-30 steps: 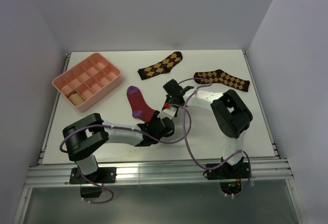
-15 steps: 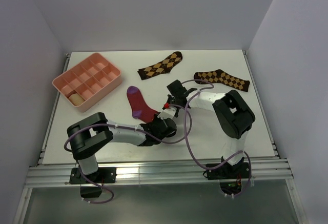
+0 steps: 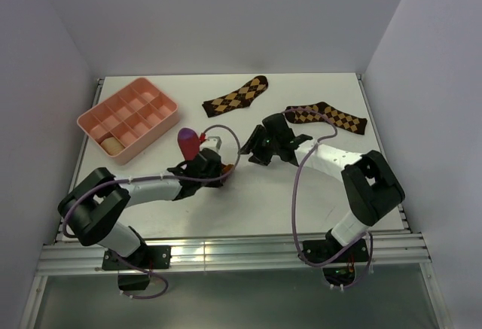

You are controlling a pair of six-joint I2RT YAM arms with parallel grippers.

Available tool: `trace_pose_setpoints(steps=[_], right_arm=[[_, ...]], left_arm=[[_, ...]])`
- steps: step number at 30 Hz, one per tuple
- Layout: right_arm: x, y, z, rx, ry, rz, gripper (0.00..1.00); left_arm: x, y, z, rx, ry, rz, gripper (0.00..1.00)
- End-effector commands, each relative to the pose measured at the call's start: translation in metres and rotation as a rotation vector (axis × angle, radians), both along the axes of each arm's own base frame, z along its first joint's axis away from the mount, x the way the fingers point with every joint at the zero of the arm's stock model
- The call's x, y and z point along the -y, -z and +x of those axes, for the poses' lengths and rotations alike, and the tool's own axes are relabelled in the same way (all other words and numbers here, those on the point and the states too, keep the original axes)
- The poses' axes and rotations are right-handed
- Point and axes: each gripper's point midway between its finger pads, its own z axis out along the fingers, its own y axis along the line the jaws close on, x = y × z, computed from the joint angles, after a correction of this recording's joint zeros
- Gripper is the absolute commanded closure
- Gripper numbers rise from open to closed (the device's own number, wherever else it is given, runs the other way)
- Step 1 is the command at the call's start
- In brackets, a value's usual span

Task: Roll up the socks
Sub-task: Roll the sock at the center of the board.

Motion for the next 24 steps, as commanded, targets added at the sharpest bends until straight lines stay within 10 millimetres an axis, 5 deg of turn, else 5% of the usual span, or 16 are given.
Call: trace_pose_setpoints(steps=[1,9,24], right_arm=[[0.001,0.004,0.001,0.038,0.037,0.008,0.42],[-0.034,0.018,-0.022,0.035,-0.073,0.000,0.42],[-0.080,0.025,-0.013,0.091,-0.169,0.020,0.44]], left_arm=[[-0.005,0.010,-0.017,-0.184,-0.028,-0.170,1.00],[-0.019,0.014,-0.019,-0.346,-0.109,-0.404,1.00],[-0.046,0.037,-0.031,-0.473,-0.243,-0.521,1.00]])
